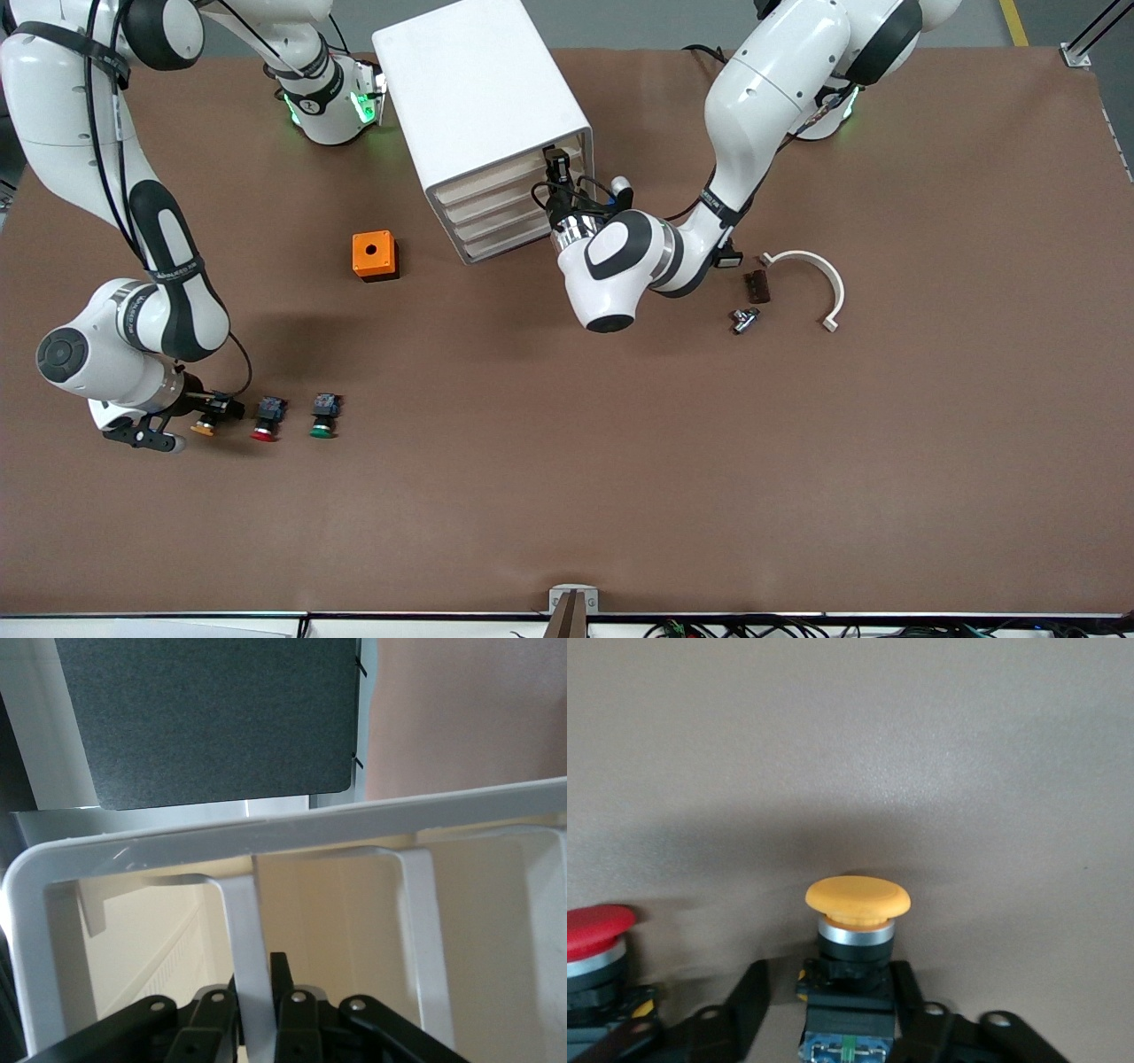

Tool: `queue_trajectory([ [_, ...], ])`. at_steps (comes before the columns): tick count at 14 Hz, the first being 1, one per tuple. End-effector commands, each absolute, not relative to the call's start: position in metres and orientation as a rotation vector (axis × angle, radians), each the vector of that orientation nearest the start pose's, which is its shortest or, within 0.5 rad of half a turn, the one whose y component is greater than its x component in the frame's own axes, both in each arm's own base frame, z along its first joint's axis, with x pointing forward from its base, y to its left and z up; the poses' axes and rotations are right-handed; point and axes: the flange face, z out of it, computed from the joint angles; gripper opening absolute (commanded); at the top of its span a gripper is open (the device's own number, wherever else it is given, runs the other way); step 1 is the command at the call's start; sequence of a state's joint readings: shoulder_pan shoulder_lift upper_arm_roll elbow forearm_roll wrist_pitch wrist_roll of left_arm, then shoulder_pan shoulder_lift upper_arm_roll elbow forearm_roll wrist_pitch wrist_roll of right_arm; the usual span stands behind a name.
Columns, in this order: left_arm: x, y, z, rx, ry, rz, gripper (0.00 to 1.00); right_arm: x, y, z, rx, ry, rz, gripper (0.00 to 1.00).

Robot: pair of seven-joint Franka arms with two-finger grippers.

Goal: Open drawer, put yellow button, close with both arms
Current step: 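Pull the drawer open with the left gripper while the right gripper grasps the button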

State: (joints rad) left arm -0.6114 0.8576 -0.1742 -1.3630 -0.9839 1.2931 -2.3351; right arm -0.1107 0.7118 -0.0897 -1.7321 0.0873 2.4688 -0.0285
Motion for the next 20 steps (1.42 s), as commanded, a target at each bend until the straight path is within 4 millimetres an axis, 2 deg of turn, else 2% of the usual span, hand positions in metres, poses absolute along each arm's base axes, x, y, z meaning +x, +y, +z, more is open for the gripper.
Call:
queue_trajectory([
  [1,0.425,-0.51,0.239,-1.193,-1.532,1.377,0.1,0.66,-0.126,0.173,-3.118,0.334,-0.038,0.1],
  [2,0.428,-0.508,0.24,-1.183,-1.539,1.372,0.1,0.661,-0.123,0.175,-3.118,0.331,-0.041,0.03],
  [3,0.43,-0.504,0.239,-1.172,-1.548,1.364,0.1,0.663,-0.122,0.177,-3.118,0.328,-0.048,0.01],
  [7,0.45,-0.488,0.24,-1.154,-1.581,1.385,0.1,0.668,-0.12,0.185,-3.118,0.31,-0.024,0.01],
  [10,0.474,-0.464,0.24,-1.119,-1.618,1.423,0.1,0.668,-0.124,0.188,-3.112,0.319,0.013,0.0],
  [12,0.489,-0.448,0.239,-1.096,-1.646,1.441,0.11,0.666,-0.12,0.202,-3.103,0.314,0.051,0.01],
  [17,0.515,-0.422,0.242,-1.059,-1.686,1.495,0.12,0.659,-0.112,0.259,-3.034,0.371,0.085,0.01],
  [19,0.526,-0.412,0.245,-1.039,-1.701,1.533,0.12,0.653,-0.103,0.301,-2.983,0.393,0.123,0.02],
  [20,0.529,-0.408,0.245,-1.029,-1.706,1.549,0.12,0.649,-0.092,0.325,-2.96,0.43,0.146,0.02],
])
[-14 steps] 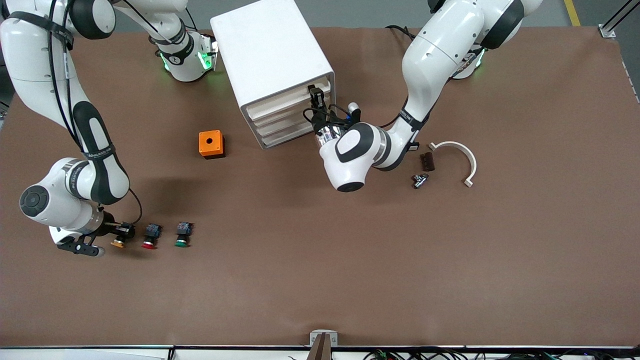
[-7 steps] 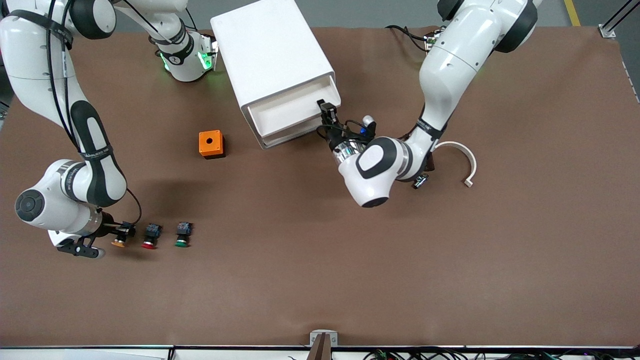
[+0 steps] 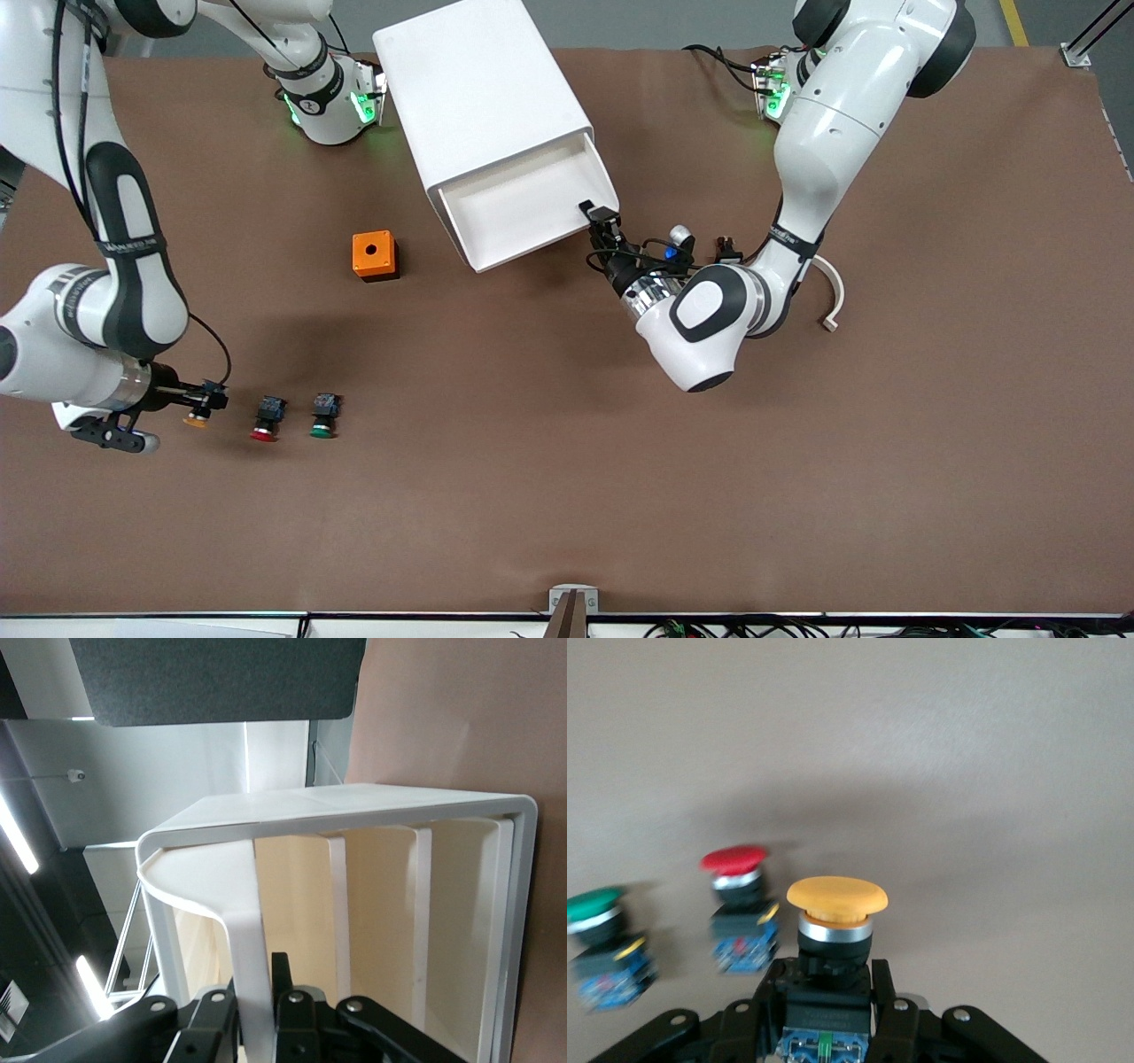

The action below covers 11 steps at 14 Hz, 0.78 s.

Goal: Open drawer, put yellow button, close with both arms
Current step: 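Pull the drawer open with the left gripper while the right gripper grasps the button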

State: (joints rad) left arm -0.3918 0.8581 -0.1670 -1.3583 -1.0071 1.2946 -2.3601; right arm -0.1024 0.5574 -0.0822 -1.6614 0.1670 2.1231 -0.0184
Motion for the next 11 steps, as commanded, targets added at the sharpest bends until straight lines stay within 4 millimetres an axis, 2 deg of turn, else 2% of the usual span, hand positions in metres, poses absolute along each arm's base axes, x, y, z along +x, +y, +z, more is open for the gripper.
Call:
queue_trajectory([
  [1,0.534,-0.404,0.246,-1.018,-1.713,1.565,0.13,0.645,-0.079,0.348,-2.948,0.482,0.17,0.02],
  [4,0.545,-0.39,0.246,-1.0,-1.736,1.585,0.14,0.624,-0.02,0.42,-2.907,0.663,0.25,0.02],
  [7,0.55,-0.384,0.245,-0.995,-1.749,1.596,0.15,0.591,0.048,0.488,-2.879,0.822,0.309,0.02],
  [8,0.551,-0.383,0.245,-0.992,-1.752,1.596,0.16,0.581,0.065,0.506,-2.872,0.854,0.309,0.01],
  [11,0.551,-0.383,0.245,-0.992,-1.752,1.596,0.21,0.554,0.1,0.542,-2.86,0.905,0.316,0.01],
])
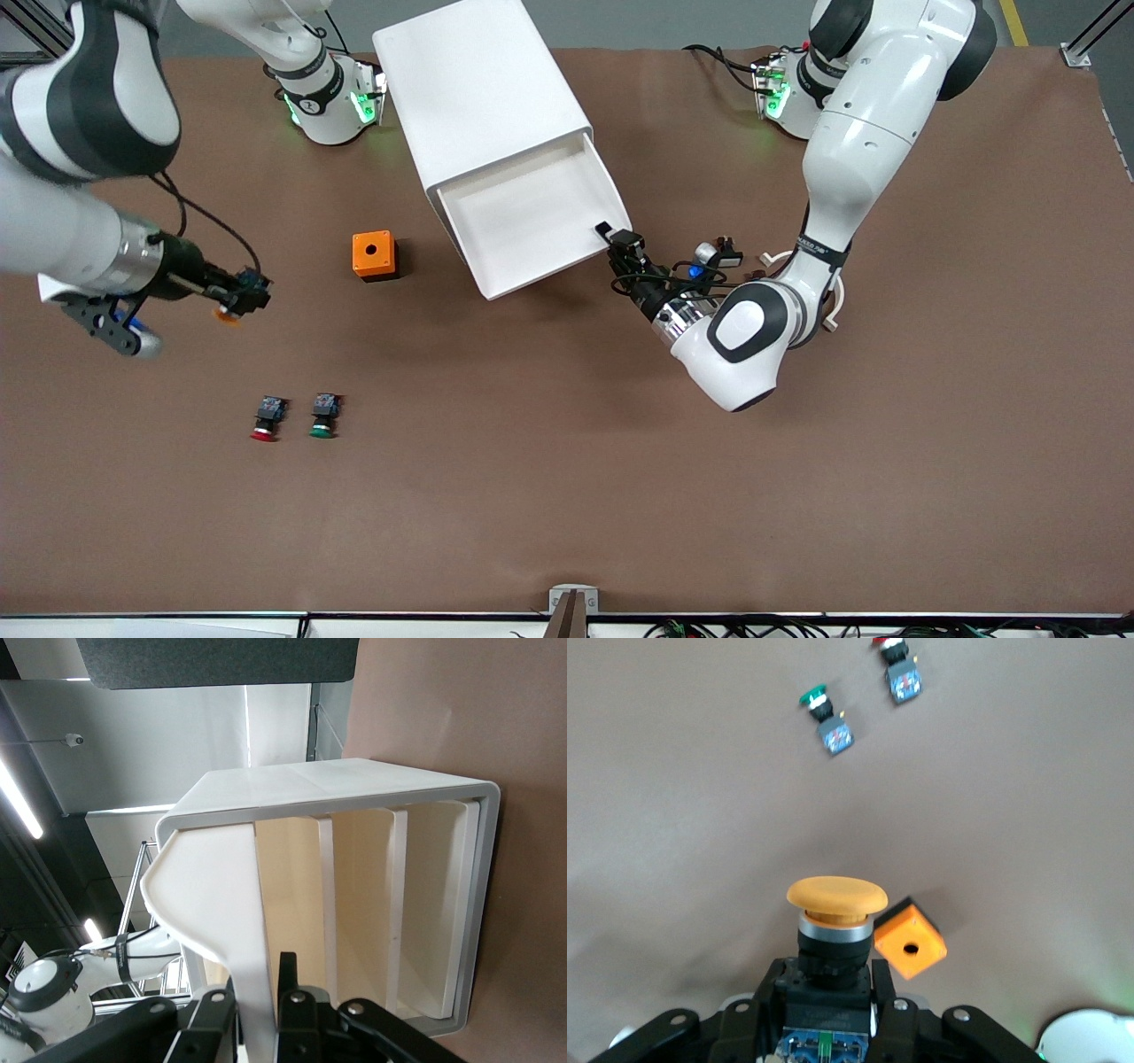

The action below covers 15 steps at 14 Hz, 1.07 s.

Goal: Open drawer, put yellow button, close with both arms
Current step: 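Lift the yellow button with the right gripper and carry it over the drawer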

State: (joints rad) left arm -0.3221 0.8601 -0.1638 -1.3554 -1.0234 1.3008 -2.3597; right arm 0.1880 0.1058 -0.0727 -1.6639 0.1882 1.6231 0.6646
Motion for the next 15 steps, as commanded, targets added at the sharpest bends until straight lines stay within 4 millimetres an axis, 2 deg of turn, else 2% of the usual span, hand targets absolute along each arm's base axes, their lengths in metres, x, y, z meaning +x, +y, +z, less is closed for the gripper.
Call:
queue_trajectory([
  [1,0.552,-0.382,0.245,-0.988,-1.753,1.598,0.25,0.547,0.11,0.551,-2.848,0.925,0.312,0.0],
  [2,0.552,-0.383,0.246,-0.986,-1.751,1.608,0.36,0.54,0.122,0.558,-2.846,0.933,0.315,0.0],
  [3,0.553,-0.381,0.246,-0.983,-1.751,1.618,0.55,0.534,0.134,0.563,-2.84,0.956,0.313,0.0],
  [4,0.559,-0.378,0.247,-0.98,-1.769,1.629,1.0,0.528,0.148,0.567,-2.833,0.982,0.315,0.0],
  [8,0.564,-0.378,0.254,-1.027,-1.771,1.678,1.0,0.506,0.218,0.574,-2.81,1.058,0.291,0.0],
  [13,0.579,-0.377,0.275,-1.274,-1.747,1.797,1.0,0.483,0.294,0.562,-2.748,1.131,0.219,0.0],
  [15,0.587,-0.374,0.282,-1.379,-1.747,1.827,1.0,0.479,0.318,0.554,-2.724,1.175,0.2,0.0],
])
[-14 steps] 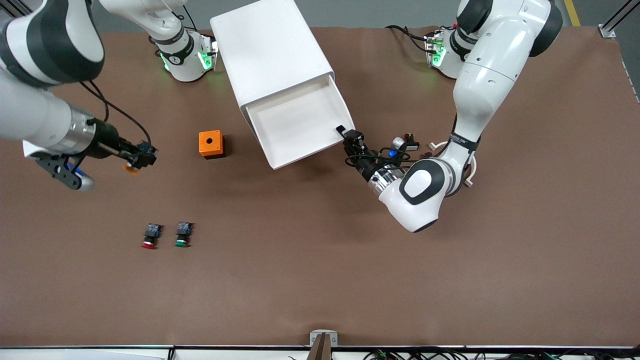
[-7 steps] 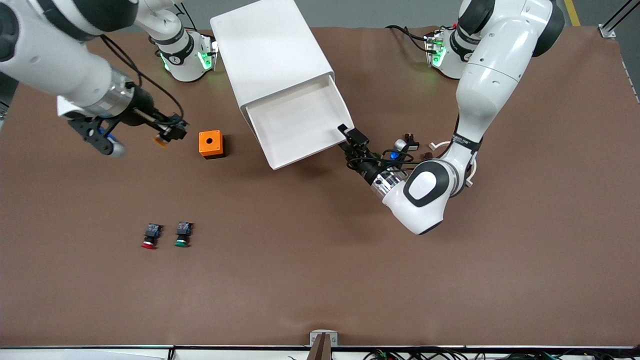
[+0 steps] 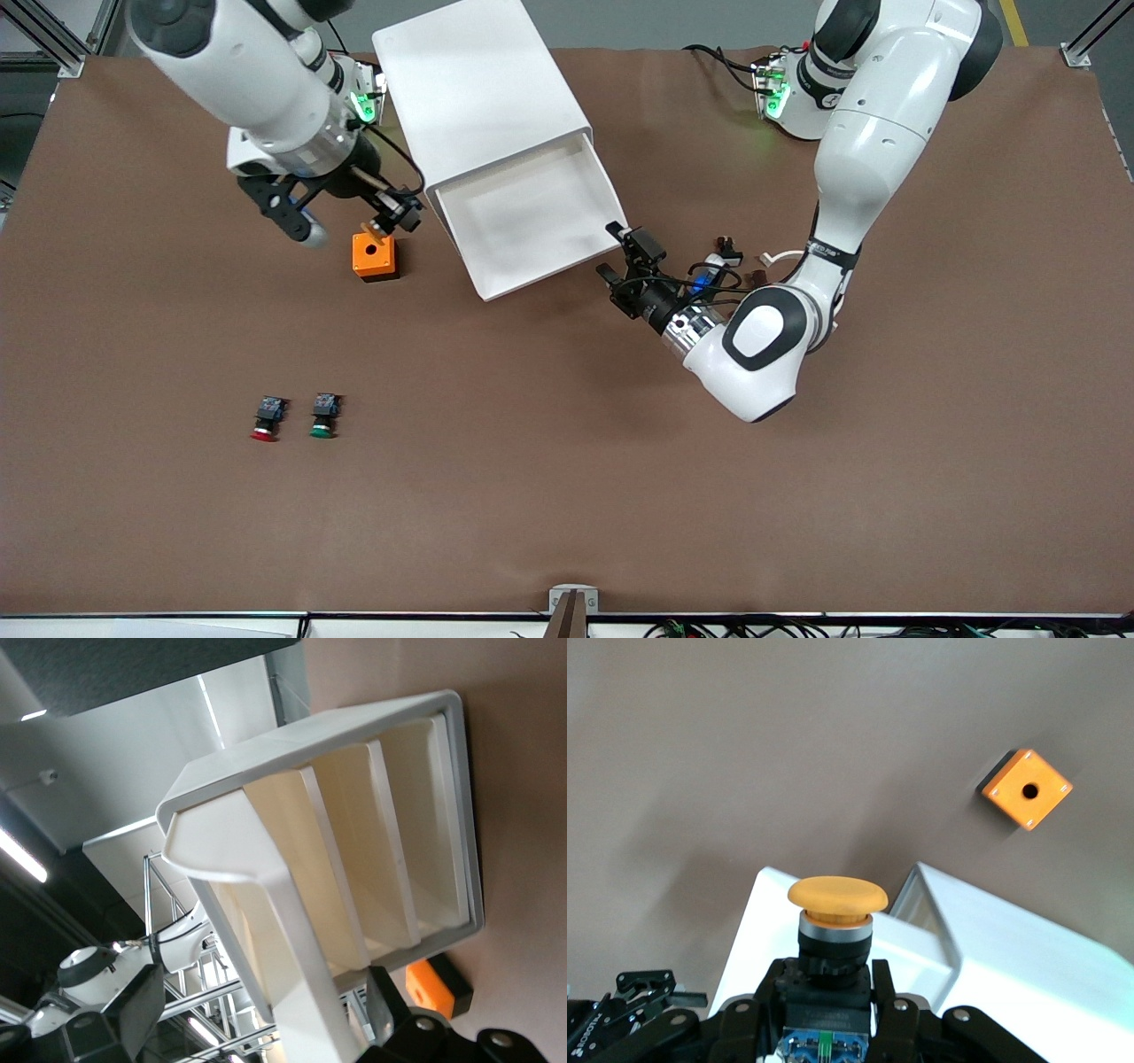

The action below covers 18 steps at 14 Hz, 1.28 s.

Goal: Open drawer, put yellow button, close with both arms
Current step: 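Lift the yellow button with the right gripper and carry it over the drawer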

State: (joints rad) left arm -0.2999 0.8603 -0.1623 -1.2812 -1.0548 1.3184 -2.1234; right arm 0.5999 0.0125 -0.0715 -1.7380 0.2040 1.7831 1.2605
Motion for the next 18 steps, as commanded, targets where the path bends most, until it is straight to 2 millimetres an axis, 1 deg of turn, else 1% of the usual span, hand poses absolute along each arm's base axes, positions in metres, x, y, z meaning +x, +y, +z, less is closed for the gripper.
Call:
queue_trajectory([
  [1,0.591,-0.372,0.286,1.661,2.023,-2.123,1.0,0.475,0.327,0.552,-2.724,1.172,0.194,0.0],
  [3,0.601,-0.364,0.29,1.733,1.896,-2.031,1.0,0.473,0.34,0.543,-2.726,1.187,0.195,0.0],
  [4,0.605,-0.361,0.291,1.772,1.836,-1.979,1.0,0.468,0.351,0.536,-2.729,1.195,0.198,0.0],
  [5,0.606,-0.36,0.29,1.813,1.796,-1.931,1.0,0.464,0.36,0.529,-2.721,1.208,0.193,0.0],
  [6,0.61,-0.359,0.29,1.839,1.789,-1.863,1.0,0.459,0.368,0.517,-2.717,1.216,0.187,0.0],
  [8,0.608,-0.364,0.29,1.945,1.729,-1.746,1.0,0.448,0.385,0.498,-2.703,1.218,0.158,0.0],
  [9,0.609,-0.367,0.296,2.0,1.686,-1.676,1.0,0.446,0.394,0.488,-2.697,1.234,0.156,0.0],
  [10,0.606,-0.377,0.3,2.112,1.644,-1.567,1.0,0.444,0.4,0.481,-2.705,1.244,0.15,0.0],
  [11,0.604,-0.383,0.306,2.184,1.6,-1.476,1.0,0.445,0.404,0.476,-2.711,1.256,0.129,0.0],
  [13,0.61,-0.383,0.333,2.269,1.491,-1.299,1.0,0.437,0.418,0.464,-2.732,1.257,0.122,0.0],
  [14,0.607,-0.392,0.347,2.344,1.443,-1.179,1.0,0.433,0.422,0.46,-2.741,1.252,0.127,0.0],
  [16,0.605,-0.402,0.38,2.453,1.342,-0.949,1.0,0.424,0.438,0.448,-2.751,1.274,0.133,0.0],
  [18,0.608,-0.401,0.4,2.497,1.27,-0.81,1.0,0.424,0.447,0.442,-2.727,1.298,0.123,0.0],
])
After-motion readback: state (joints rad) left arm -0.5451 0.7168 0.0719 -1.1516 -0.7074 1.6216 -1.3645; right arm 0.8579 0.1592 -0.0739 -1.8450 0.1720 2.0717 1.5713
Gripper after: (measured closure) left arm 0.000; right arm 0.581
